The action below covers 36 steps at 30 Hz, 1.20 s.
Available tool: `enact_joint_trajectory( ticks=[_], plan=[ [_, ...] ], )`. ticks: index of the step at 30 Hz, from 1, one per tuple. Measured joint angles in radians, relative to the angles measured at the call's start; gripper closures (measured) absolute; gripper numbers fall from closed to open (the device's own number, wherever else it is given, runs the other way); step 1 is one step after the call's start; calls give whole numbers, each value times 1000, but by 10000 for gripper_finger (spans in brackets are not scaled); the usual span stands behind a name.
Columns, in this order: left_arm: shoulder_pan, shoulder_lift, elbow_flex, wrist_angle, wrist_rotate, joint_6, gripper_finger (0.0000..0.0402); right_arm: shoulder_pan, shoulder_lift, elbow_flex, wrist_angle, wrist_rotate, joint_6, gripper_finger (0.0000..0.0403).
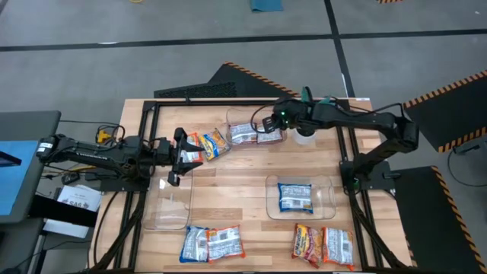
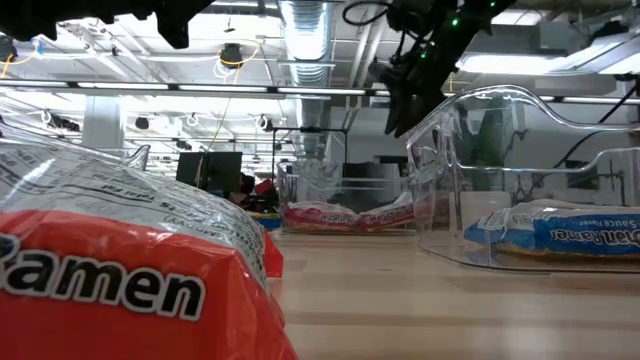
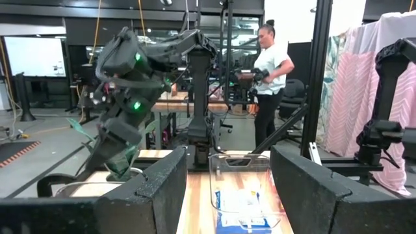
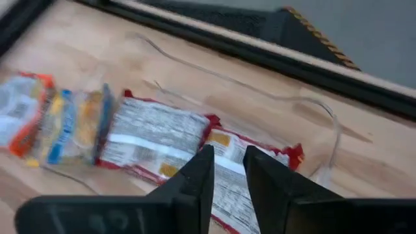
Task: Sort Maruchan noodles
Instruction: Put the top red bag into the top transparent bin, then put the top left orange bag into the bottom left transparent bin
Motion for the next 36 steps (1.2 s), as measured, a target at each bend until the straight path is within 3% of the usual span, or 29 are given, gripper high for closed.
enact_joint_trajectory(
  ticks=[4, 9, 16, 21, 26, 30, 36],
  plan=[
    [0, 0, 0, -5, 0, 1, 196, 34, -58, 0, -46, 12, -43, 277],
    [0, 0, 0, -41, -27, 9, 196, 168, -138, -21, -129, 69, -100, 270],
    [0, 1, 0, -47, -98, 34, 196, 438, -285, -225, -125, 255, -4, 262],
    [0, 1, 0, -55, -148, 51, 196, 622, -404, -412, 124, 419, 47, 257],
    [15, 22, 30, -85, -300, 73, 196, 725, -456, -555, 574, 541, -191, 252],
    [92, 68, 186, -372, -362, 48, 196, 733, -455, -608, 846, 546, -393, 250],
    [285, 267, 484, -966, -289, -104, 196, 722, -465, -608, 875, 496, -400, 249]
  ],
)
